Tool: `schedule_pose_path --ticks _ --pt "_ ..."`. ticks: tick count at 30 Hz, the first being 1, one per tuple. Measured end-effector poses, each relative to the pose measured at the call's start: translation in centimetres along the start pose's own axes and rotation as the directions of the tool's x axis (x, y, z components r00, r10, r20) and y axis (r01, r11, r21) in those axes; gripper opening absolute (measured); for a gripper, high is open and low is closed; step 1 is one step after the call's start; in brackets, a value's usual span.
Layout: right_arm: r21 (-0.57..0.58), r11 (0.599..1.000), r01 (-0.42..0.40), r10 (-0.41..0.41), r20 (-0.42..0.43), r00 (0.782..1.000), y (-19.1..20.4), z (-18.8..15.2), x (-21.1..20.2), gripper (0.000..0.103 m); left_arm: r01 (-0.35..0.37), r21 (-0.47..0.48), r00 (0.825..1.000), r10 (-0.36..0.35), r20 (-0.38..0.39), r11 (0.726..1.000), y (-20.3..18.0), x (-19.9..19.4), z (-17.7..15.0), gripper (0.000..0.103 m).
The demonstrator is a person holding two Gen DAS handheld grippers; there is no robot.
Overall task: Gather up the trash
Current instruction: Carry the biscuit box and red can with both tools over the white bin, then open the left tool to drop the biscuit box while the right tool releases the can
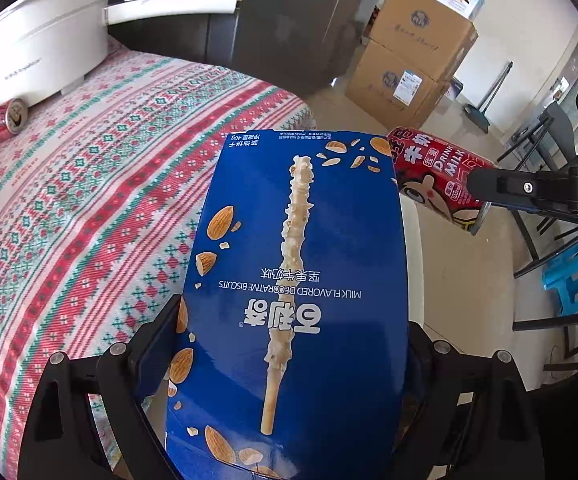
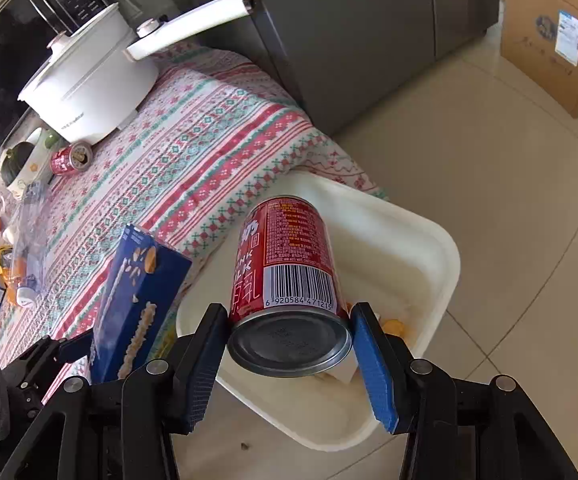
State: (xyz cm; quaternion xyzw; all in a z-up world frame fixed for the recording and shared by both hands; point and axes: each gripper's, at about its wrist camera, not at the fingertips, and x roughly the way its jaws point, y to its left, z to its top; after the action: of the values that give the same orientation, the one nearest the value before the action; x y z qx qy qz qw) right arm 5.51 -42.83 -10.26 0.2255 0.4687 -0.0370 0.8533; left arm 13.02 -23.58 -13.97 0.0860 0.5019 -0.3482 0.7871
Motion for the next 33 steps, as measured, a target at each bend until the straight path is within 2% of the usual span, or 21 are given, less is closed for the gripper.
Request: schedule_pose_path --ticks 7,10,19,33 --pt "0.027 0.999 0.032 -0.032 -0.014 0.999 -2.3 -0.3 -0.1 0.056 0.057 0.044 0.998 -0.057 0.000 0.997 -1.0 2.4 1.0 0.096" --pt "0.039 0.998 0.048 -0.047 -0.021 0.999 -3.1 -0.4 -0.1 0.056 0.050 0.074 0.999 -0.051 0.005 0.996 -1.6 2.7 1.2 0.101" --pt "0.055 0.996 0.070 -0.069 -0.028 0.997 -4.1 -0.5 0.0 0.056 -0.008 0.154 1.000 0.008 0.000 0.988 -2.3 2.5 1.0 0.103" --pt "0.004 0.994 0.105 -0.104 -0.098 0.990 -2.3 -0.6 2.9 0.056 -0.106 0.097 0.994 0.103 0.033 0.990 3.0 -2.7 -0.8 0.103"
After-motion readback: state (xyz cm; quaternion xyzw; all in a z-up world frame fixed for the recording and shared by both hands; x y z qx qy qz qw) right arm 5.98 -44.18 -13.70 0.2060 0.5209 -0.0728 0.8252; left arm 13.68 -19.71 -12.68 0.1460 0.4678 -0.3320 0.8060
